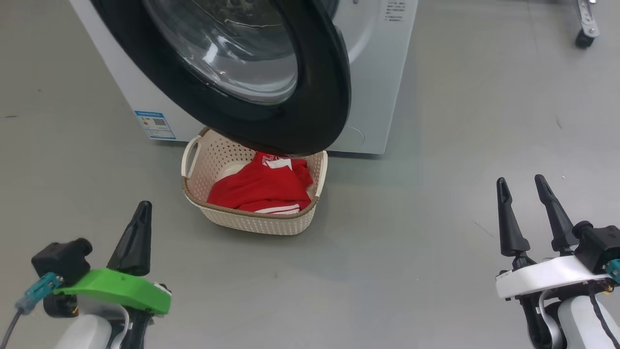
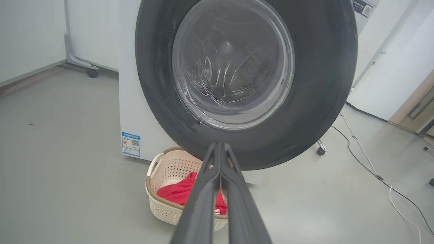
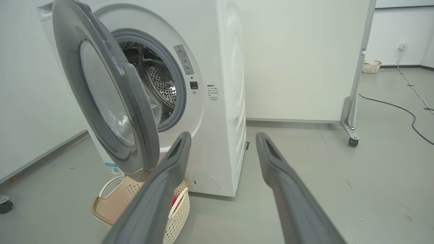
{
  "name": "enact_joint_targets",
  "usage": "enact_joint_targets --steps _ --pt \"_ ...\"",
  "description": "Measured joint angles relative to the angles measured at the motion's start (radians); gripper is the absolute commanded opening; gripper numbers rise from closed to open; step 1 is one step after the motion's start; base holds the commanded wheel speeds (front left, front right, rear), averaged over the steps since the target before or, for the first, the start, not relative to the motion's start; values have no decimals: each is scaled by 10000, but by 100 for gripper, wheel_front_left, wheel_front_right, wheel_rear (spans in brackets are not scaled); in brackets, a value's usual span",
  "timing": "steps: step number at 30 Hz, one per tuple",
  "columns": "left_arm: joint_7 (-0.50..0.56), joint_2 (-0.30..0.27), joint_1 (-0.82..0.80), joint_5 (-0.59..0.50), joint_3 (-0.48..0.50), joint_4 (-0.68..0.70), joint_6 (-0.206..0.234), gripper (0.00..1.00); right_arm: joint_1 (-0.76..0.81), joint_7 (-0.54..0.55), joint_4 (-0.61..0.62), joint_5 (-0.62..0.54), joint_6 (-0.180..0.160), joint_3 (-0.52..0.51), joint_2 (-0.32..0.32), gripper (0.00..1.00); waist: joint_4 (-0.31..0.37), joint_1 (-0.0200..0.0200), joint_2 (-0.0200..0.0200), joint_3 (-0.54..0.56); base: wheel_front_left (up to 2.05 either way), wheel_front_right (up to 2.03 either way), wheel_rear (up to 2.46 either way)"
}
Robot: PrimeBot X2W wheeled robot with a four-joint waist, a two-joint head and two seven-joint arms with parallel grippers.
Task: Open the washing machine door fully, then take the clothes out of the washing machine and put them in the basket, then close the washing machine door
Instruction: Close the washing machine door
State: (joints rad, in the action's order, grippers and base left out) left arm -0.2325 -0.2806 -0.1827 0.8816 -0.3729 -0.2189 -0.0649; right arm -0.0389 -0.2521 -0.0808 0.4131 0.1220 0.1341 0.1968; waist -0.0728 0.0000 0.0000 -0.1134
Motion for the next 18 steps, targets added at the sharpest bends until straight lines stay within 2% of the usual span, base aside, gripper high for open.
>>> enact_joint_targets --steps 4,8,9,10,11,12,18 --pt "-341 -257 261 -825 19 27 385 0 61 0 2 -42 0 194 -98 100 -349 0 0 177 0 0 0" --pt "-328 -259 475 -1137 75 140 575 0 85 0 4 -79 0 297 -138 100 -488 0 0 312 0 0 0" --pt "-324 -238 523 -1208 71 180 625 5 89 0 4 -88 0 313 -151 100 -519 0 0 344 0 0 0" --pt "-313 -245 562 -1375 27 221 700 35 91 0 4 -104 0 334 -165 100 -543 0 0 371 0 0 0" --pt "-309 -261 599 -1632 -58 257 704 71 98 0 4 -115 0 357 -182 100 -559 0 0 392 0 0 0" --pt "-268 -261 629 -1822 -132 282 746 100 111 0 6 -121 0 374 -203 100 -569 0 0 408 0 0 0" --pt "-268 -180 865 -2389 -211 395 997 100 280 0 0 -196 0 431 -257 100 -557 0 0 456 0 0 0"
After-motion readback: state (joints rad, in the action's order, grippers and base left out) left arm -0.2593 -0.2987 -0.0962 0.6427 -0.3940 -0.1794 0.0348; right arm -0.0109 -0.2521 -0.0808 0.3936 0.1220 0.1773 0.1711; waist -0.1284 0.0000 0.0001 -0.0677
